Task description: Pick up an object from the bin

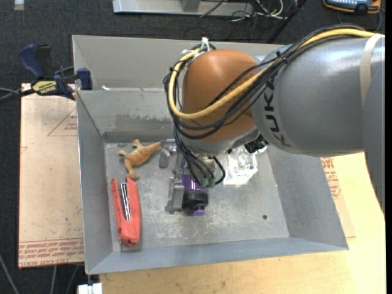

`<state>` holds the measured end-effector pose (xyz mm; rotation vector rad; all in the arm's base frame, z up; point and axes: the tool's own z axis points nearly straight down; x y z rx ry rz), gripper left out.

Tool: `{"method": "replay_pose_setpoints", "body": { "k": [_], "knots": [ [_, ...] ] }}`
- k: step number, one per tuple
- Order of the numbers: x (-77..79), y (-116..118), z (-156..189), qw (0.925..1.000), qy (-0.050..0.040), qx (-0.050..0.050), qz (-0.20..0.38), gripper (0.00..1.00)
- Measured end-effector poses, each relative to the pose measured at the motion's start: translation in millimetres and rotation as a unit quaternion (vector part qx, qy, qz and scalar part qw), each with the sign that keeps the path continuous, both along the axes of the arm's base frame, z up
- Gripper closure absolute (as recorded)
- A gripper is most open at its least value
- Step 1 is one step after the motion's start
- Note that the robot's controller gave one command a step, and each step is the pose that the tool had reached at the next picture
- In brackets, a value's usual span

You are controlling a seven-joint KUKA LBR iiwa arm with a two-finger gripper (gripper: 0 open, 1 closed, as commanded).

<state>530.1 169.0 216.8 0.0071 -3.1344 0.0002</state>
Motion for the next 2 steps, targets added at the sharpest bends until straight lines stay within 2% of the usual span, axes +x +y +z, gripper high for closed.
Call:
{"method": "replay_pose_setpoints", "body": {
  "k": [1,2],
  "knots": [
    [1.4,-0.9,4.6,1.0000,-0.0036,0.001,-0.002,0.00],
    [11.9,-28.8,-10.5,1.0000,-0.0026,0.001,0.003,0.00]
  ]
}}
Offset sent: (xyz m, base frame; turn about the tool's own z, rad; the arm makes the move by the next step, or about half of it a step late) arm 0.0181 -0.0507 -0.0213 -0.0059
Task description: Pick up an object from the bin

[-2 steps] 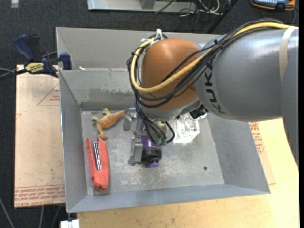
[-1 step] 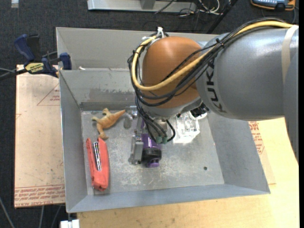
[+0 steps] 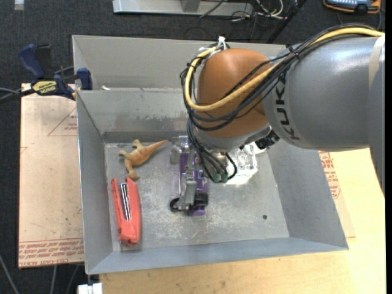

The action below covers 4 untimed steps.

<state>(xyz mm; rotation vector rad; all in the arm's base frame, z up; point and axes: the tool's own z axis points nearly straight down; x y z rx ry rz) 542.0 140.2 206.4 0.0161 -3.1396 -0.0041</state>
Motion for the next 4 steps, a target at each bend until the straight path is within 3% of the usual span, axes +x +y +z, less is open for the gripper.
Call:
{"method": "replay_pose_setpoints", "body": {
  "k": [1,2,3,4],
  "knots": [
    [-3.8,-27.1,-43.6,0.9987,-0.0025,0.000,0.050,0.00],
    [0.3,-39.6,-91.8,0.9946,-0.0035,0.000,0.104,0.00],
    [12.6,-48.7,-123.7,0.9843,-0.0011,0.000,0.176,0.00],
    [21.2,-53.5,-135.1,0.9840,-0.0038,0.001,0.178,0.00]
  ]
}}
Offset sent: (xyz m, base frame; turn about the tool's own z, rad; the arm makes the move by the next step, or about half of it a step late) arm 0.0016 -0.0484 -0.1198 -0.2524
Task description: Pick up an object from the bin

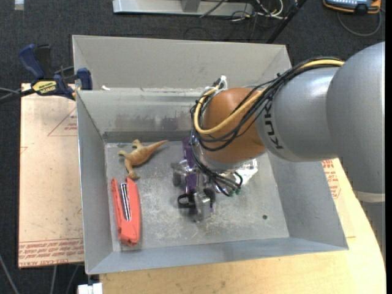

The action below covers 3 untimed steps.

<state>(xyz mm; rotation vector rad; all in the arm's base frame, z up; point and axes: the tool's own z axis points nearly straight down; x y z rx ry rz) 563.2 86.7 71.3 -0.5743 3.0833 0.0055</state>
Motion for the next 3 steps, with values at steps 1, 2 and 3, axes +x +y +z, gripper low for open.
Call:
{"method": "replay_pose_setpoints", "body": {
  "k": [1,2,3],
  "knots": [
    [2.3,-22.9,-1.2,0.9997,0.0009,0.000,0.025,0.00],
    [2.2,-46.5,-1.2,0.9996,-0.0003,0.001,0.027,0.00],
    [14.0,-54.8,3.0,0.9993,0.0002,0.001,0.036,0.00]
  ]
}}
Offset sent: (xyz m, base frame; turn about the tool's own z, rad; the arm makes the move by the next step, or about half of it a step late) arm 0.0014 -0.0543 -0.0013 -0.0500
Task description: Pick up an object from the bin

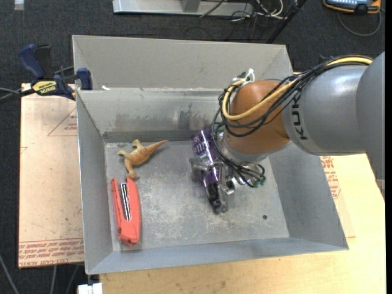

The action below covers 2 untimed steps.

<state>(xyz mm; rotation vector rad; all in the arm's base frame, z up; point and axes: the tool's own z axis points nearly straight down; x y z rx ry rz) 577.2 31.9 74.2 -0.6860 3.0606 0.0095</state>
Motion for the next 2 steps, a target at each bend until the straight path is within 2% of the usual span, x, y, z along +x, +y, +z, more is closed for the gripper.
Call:
{"method": "replay_pose_setpoints", "body": {
  "k": [1,2],
  "knots": [
    [0.2,-20.5,-2.4,0.9996,-0.0010,0.001,0.028,0.00],
    [7.5,-40.0,-4.0,0.9981,-0.0001,0.002,0.062,0.00]
  ]
}}
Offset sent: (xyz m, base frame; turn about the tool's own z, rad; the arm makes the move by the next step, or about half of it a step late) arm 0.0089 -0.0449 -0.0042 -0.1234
